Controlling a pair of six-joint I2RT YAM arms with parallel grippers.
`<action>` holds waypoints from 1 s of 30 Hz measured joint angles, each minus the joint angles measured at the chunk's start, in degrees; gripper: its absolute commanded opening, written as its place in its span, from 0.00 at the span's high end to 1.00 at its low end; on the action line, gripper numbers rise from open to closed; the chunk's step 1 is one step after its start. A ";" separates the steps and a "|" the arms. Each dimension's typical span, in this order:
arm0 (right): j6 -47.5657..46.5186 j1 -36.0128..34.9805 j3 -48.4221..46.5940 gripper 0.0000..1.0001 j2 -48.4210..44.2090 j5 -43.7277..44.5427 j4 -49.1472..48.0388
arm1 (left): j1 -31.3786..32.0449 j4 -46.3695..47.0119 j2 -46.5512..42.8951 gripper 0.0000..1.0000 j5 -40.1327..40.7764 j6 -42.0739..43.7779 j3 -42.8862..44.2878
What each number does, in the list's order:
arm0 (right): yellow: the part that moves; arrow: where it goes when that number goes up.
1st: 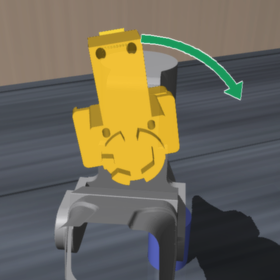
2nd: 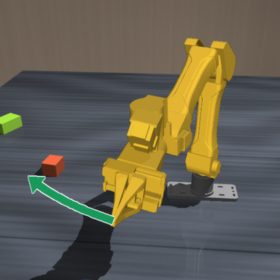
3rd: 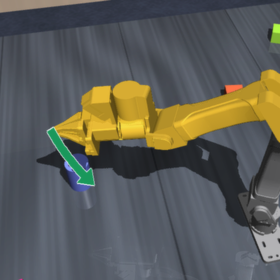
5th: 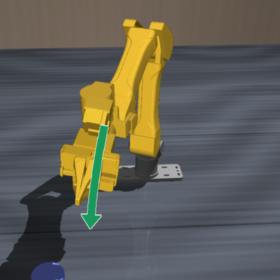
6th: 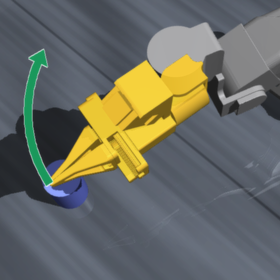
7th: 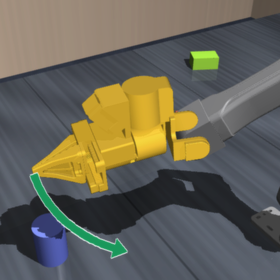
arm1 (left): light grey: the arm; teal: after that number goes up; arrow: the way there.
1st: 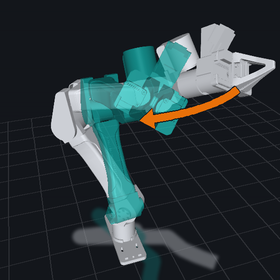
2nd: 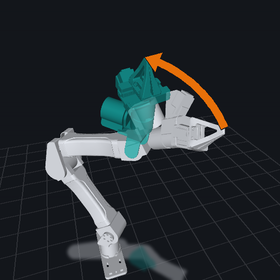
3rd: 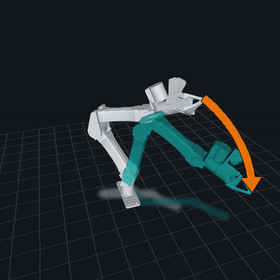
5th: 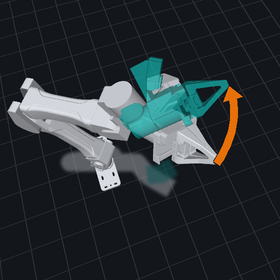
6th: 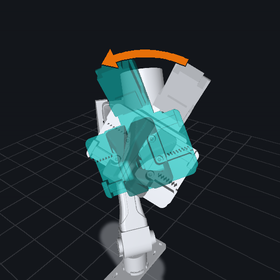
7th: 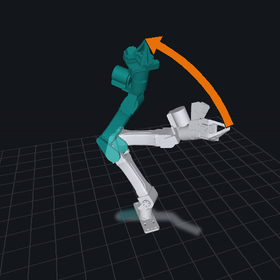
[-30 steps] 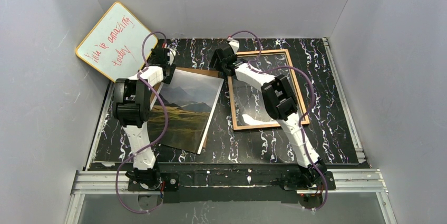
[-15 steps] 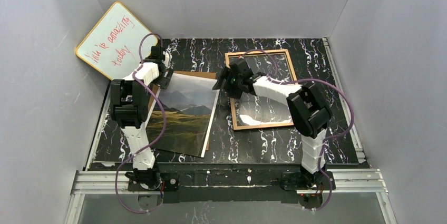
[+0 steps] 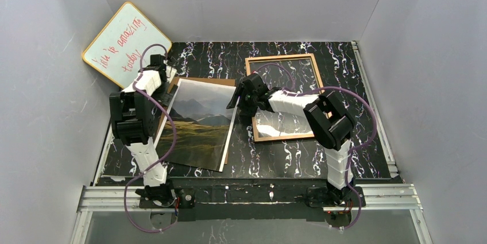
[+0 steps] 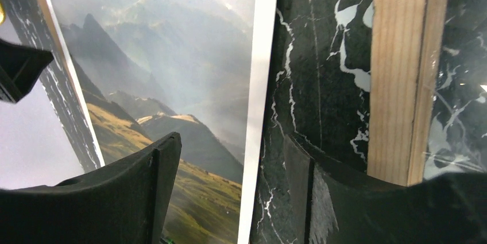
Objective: Put the photo into the frame
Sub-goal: Move the photo frame to the center of the board, then pick up the photo at the center of the board.
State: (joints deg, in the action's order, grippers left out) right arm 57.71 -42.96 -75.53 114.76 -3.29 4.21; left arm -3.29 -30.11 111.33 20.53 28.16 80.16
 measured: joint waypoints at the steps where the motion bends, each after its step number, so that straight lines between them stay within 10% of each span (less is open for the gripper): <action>1: 0.02 0.07 0.00 0.27 0.33 0.37 -0.26 | -0.68 0.42 -0.50 0.08 0.09 0.66 -0.83; 30: 16.28 5.03 14.67 0.47 1.99 -11.80 -38.23 | -1.09 6.34 -4.00 0.14 1.22 5.07 -10.75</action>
State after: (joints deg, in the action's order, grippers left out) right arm 74.00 -37.93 -60.86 116.75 -15.09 -34.02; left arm -4.38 -23.77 107.33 21.76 33.23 69.41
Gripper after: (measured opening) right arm 0.547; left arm 0.859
